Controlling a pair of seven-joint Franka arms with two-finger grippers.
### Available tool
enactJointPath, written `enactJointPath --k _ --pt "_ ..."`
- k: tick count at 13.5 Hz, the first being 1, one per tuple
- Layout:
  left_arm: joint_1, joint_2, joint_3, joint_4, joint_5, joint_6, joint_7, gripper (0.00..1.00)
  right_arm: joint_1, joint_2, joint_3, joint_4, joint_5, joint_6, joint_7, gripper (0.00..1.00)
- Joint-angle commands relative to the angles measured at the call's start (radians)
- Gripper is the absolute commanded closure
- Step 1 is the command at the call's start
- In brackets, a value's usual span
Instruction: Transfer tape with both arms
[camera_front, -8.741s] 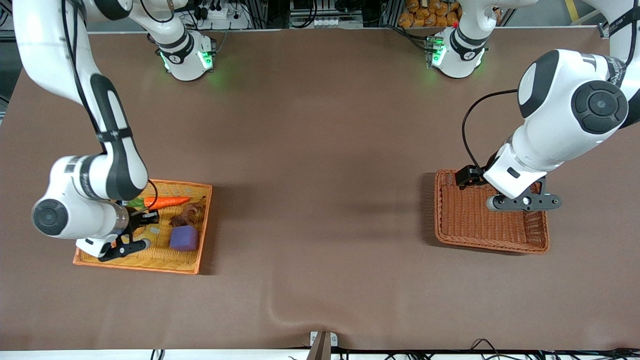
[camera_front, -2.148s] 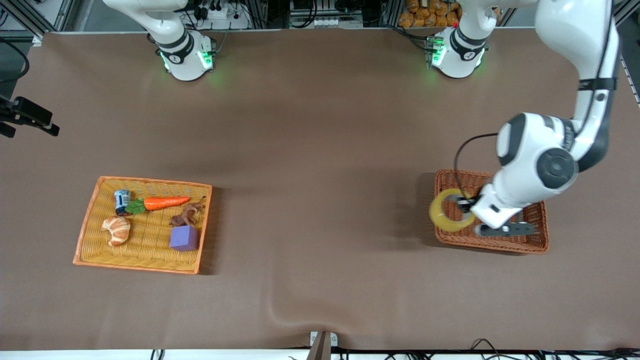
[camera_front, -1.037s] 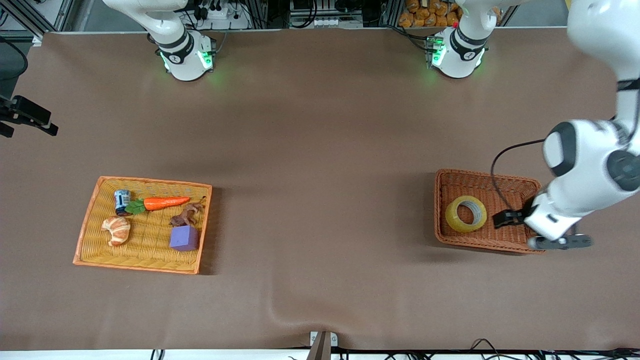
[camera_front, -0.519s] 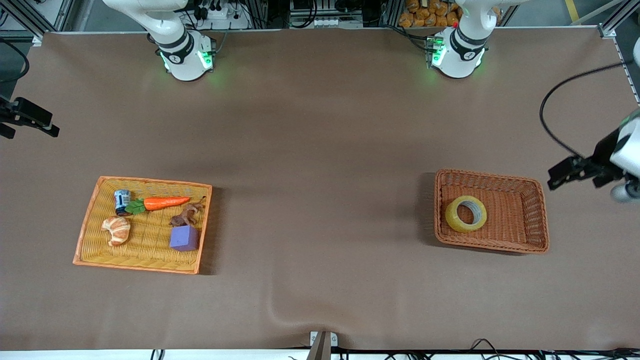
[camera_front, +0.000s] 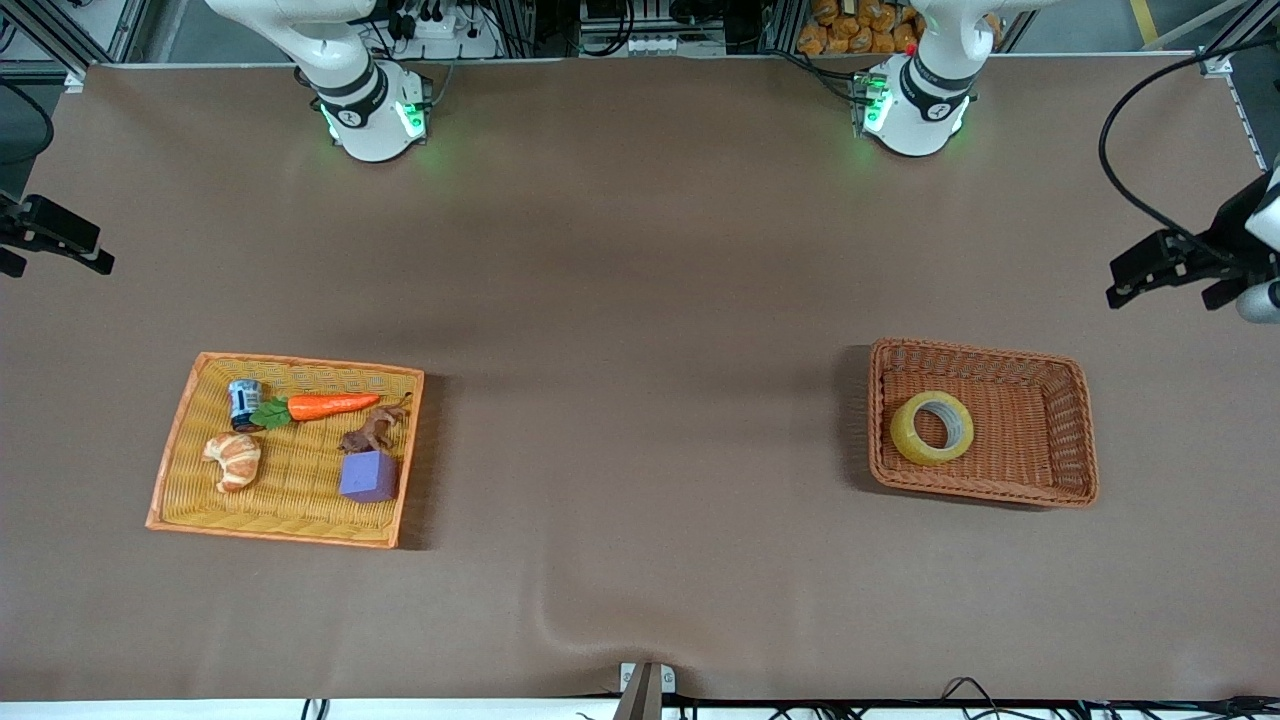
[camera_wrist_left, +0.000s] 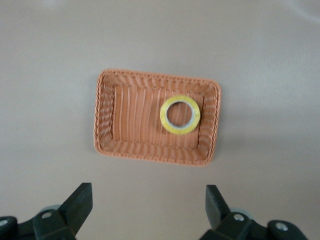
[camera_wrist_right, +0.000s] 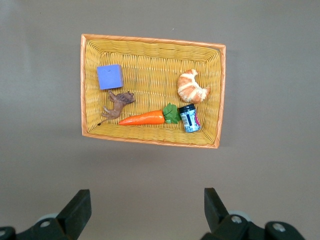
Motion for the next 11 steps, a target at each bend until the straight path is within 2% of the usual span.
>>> enactJointPath --k 1,4,6,11 --pt "-0.035 -0.049 0.011 -0.047 -0.014 -0.036 -0.058 0.0 -0.018 0.003 0.01 0.01 -0.007 -0.012 -0.005 0.0" --pt "-0.043 -0.101 0.011 -0.089 -0.014 -0.039 -0.049 0.0 -0.015 0.002 0.012 0.013 -0.065 -0.043 -0.023 0.0" --pt "-0.041 -0.151 0.011 -0.148 -0.014 -0.036 -0.06 0.0 -0.015 0.001 0.013 0.011 -0.063 -0.046 -0.025 0.0" --pt "-0.084 -0.139 0.045 -0.132 -0.011 -0.033 -0.06 0.0 -0.015 0.003 0.013 0.011 -0.056 -0.049 -0.019 0.0"
